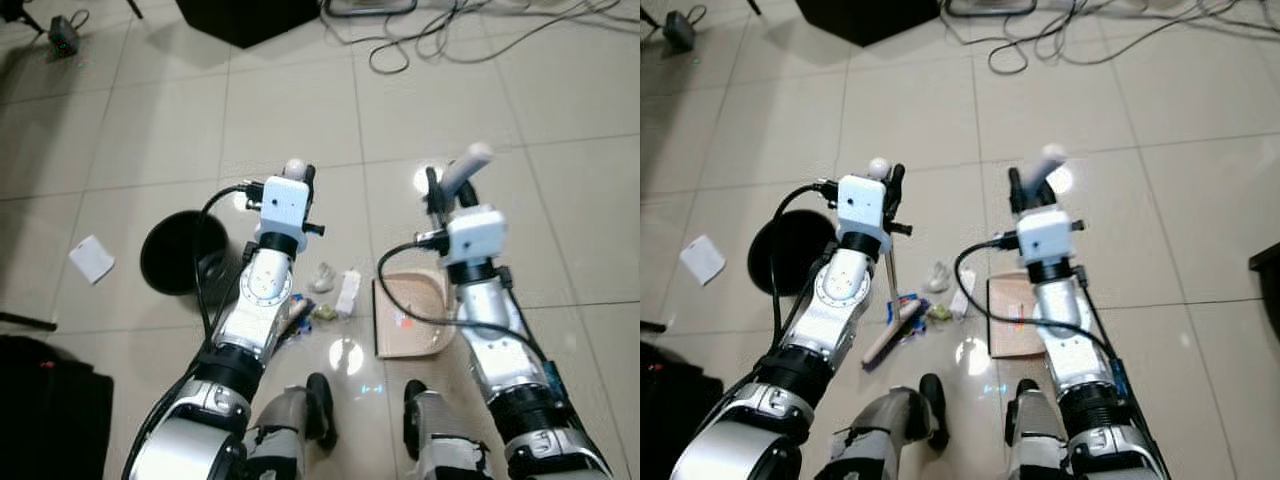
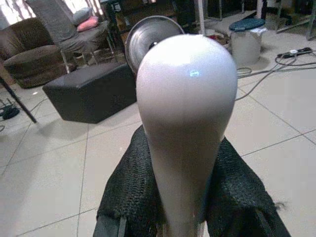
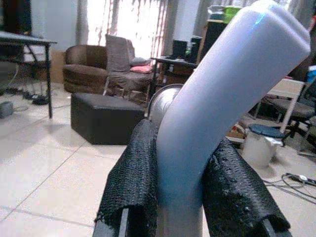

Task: Sweep floor

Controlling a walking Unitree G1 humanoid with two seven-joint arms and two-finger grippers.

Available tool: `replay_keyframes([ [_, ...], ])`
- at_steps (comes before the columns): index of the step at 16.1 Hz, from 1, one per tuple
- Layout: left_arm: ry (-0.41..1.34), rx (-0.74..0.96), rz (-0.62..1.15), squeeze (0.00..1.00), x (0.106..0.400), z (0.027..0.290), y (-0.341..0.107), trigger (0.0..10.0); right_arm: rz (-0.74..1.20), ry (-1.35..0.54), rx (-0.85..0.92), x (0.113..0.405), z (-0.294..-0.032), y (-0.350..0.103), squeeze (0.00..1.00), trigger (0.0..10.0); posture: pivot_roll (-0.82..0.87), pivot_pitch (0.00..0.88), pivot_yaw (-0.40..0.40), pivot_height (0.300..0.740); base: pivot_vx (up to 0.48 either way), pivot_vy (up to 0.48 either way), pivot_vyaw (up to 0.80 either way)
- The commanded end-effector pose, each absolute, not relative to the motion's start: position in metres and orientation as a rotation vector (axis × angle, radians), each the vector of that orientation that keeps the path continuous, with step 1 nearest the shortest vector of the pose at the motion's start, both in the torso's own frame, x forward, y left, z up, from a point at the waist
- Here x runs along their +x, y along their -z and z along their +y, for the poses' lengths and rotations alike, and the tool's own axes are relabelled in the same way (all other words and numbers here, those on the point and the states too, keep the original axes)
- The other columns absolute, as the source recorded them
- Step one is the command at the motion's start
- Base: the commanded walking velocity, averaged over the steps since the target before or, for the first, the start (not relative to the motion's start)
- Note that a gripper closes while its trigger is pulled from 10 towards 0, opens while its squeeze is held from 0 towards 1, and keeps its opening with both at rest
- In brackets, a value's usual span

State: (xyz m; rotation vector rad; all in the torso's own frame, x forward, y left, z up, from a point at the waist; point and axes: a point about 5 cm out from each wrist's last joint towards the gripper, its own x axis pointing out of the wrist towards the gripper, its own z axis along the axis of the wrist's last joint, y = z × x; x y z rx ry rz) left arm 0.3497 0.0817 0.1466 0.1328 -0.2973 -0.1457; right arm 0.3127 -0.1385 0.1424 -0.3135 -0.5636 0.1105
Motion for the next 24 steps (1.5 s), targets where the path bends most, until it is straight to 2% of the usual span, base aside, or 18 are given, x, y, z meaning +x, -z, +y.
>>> replay_keyframes([
  [1,0.118,0.12,-0.277,0.0,0.35,0.083,-0.141,10.0,-0.575,-0.134,-0.367,0.311,-0.132,-0.136,0.0,10.0,0.12,0.382,0.181,0.74,0.0,0.0,0.0],
  [8,0.087,0.016,-0.299,0.0,0.354,0.071,-0.155,10.0,-0.512,-0.052,-0.339,0.313,-0.131,-0.118,0.0,10.0,0.14,0.372,0.195,0.74,0.0,0.0,0.0],
  [15,0.28,-0.237,-0.292,0.0,0.336,0.037,-0.171,10.0,-0.496,0.002,-0.257,0.319,-0.128,-0.119,0.0,10.0,0.14,0.353,0.187,0.74,0.0,0.0,0.0],
  [19,0.283,-0.335,-0.298,0.0,0.333,0.027,-0.185,10.0,-0.508,0.007,-0.227,0.324,-0.123,-0.126,0.0,10.0,0.13,0.339,0.178,0.74,0.0,0.0,0.0],
  [24,0.449,-0.465,-0.327,0.0,0.325,0.008,-0.216,10.0,-0.509,-0.004,-0.223,0.329,-0.124,-0.131,0.0,10.0,0.11,0.31,0.16,0.74,0.0,0.0,0.0],
])
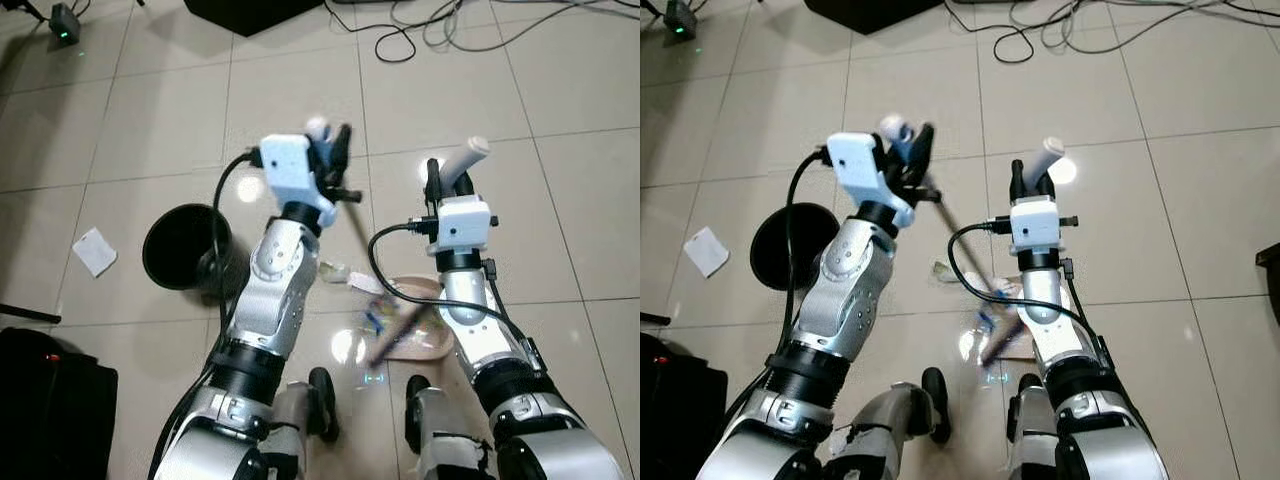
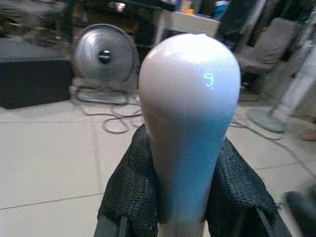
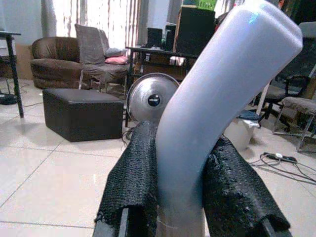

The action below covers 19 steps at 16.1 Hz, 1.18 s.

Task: Sweep floor

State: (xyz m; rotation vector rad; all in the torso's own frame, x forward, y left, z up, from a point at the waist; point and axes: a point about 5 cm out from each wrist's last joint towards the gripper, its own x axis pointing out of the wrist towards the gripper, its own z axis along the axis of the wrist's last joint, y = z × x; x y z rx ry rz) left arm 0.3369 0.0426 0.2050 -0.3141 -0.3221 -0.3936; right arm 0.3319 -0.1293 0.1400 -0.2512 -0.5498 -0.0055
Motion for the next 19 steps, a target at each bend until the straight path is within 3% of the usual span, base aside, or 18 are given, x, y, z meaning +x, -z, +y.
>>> replay_keyframes([
  [1,0.481,-0.465,-0.338,0.0,0.324,0.006,-0.22,10.0,-0.504,-0.004,-0.228,0.33,-0.126,-0.13,0.0,10.0,0.11,0.303,0.156,0.74,0.0,0.0,0.0],
  [6,0.539,-0.298,-0.431,0.0,0.332,0.028,-0.236,10.0,-0.527,0.006,-0.232,0.333,-0.14,-0.139,0.0,10.0,0.06,0.233,0.137,0.74,0.0,0.0,0.0],
  [10,0.453,-0.153,-0.524,0.0,0.349,0.079,-0.254,10.0,-0.579,0.038,-0.218,0.323,-0.159,-0.147,0.0,10.0,0.0,0.162,0.125,0.74,0.0,0.0,0.0],
  [12,0.395,-0.115,-0.533,0.0,0.352,0.11,-0.256,10.0,-0.599,0.072,-0.176,0.309,-0.171,-0.148,0.0,10.0,-0.02,0.138,0.12,0.74,0.0,0.0,0.0],
  [16,0.338,-0.027,-0.511,0.0,0.348,0.138,-0.245,10.0,-0.631,0.103,-0.118,0.29,-0.181,-0.16,0.0,10.0,-0.04,0.112,0.115,0.74,0.0,0.0,0.0],
  [19,0.278,0.053,-0.448,0.0,0.337,0.158,-0.223,10.0,-0.695,0.093,-0.049,0.265,-0.183,-0.195,0.0,10.0,-0.06,0.106,0.116,0.74,0.0,0.0,0.0],
])
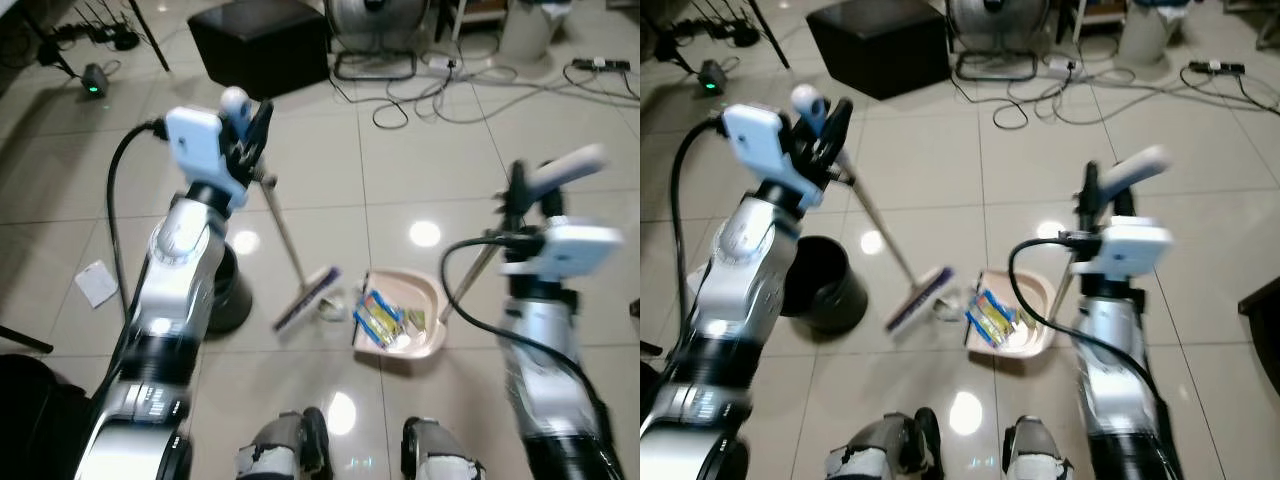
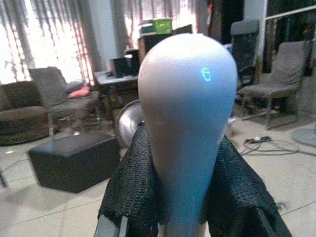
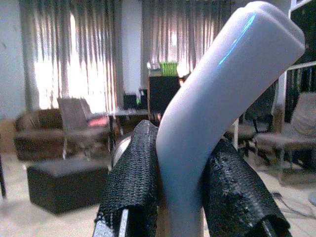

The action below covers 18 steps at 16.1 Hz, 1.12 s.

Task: Sweep floor

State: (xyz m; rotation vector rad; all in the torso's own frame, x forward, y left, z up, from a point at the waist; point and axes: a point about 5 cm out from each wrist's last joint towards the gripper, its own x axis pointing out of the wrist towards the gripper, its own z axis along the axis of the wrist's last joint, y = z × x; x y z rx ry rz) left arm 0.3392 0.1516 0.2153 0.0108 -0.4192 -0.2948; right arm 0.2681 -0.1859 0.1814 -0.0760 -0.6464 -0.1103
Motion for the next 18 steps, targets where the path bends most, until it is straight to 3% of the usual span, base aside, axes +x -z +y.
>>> replay_keyframes([
  [1,0.249,0.071,-0.433,0.0,0.335,0.163,-0.219,10.0,-0.702,0.091,-0.03,0.261,-0.183,-0.203,0.0,10.0,-0.06,0.107,0.118,0.74,0.0,0.0,0.0],
  [9,0.053,0.155,-0.337,0.0,0.311,0.207,-0.195,10.0,-0.733,0.052,0.152,0.258,-0.186,-0.268,0.0,10.0,-0.06,0.098,0.116,0.74,0.0,0.0,0.0],
  [12,0.067,0.183,-0.259,0.0,0.296,0.205,-0.179,10.0,-0.669,-0.099,0.262,0.277,-0.174,-0.296,0.0,10.0,-0.05,0.095,0.11,0.74,0.0,0.0,0.0],
  [18,0.033,0.219,-0.214,0.0,0.279,0.201,-0.167,10.0,-0.658,-0.231,0.243,0.291,-0.159,-0.333,0.0,10.0,-0.04,0.081,0.084,0.74,0.0,0.0,0.1],
])
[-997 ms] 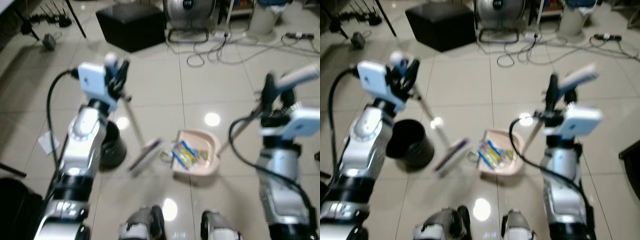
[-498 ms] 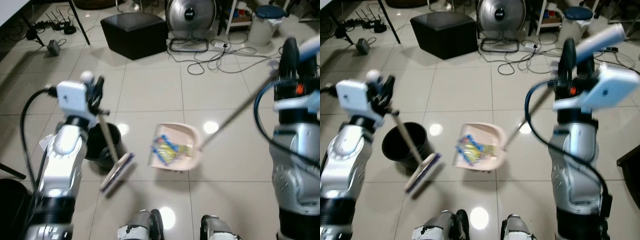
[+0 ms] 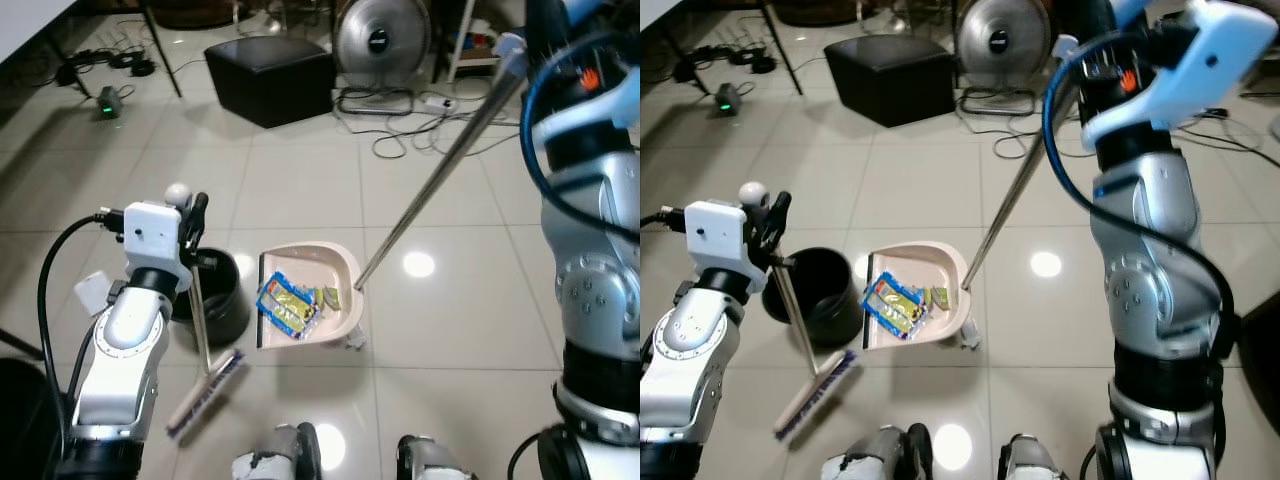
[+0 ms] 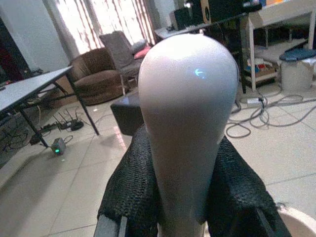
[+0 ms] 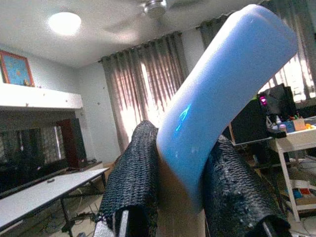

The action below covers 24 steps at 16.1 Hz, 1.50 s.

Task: Sweep floor

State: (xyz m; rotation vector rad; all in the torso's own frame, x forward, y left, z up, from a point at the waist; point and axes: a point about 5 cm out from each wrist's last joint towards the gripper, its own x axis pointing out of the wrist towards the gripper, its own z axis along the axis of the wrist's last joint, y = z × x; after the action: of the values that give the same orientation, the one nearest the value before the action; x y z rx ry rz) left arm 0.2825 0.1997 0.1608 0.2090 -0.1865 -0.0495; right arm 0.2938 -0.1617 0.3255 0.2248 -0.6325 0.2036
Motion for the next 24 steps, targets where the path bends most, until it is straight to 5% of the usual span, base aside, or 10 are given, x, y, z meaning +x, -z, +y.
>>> replay_keyframes([
  [1,0.022,0.221,-0.213,0.0,0.278,0.201,-0.168,10.0,-0.647,-0.236,0.244,0.293,-0.159,-0.334,0.0,10.0,-0.03,0.08,0.078,0.74,0.244,0.0,0.64],
  [8,-0.014,0.22,-0.207,0.0,0.269,0.202,-0.169,10.0,-0.619,-0.25,0.288,0.302,-0.154,-0.329,0.0,10.0,-0.01,0.066,0.06,0.74,0.306,0.0,0.78],
  [18,0.012,0.208,-0.205,0.0,0.278,0.189,-0.169,10.0,-0.609,-0.24,0.288,0.302,-0.156,-0.326,0.0,10.0,-0.02,0.06,0.067,0.74,0.339,0.0,0.0],
  [24,0.0,0.206,-0.207,0.0,0.275,0.188,-0.17,10.0,-0.608,-0.246,0.291,0.304,-0.153,-0.324,0.0,10.0,0.0,0.072,0.06,0.74,0.342,0.0,0.67],
])
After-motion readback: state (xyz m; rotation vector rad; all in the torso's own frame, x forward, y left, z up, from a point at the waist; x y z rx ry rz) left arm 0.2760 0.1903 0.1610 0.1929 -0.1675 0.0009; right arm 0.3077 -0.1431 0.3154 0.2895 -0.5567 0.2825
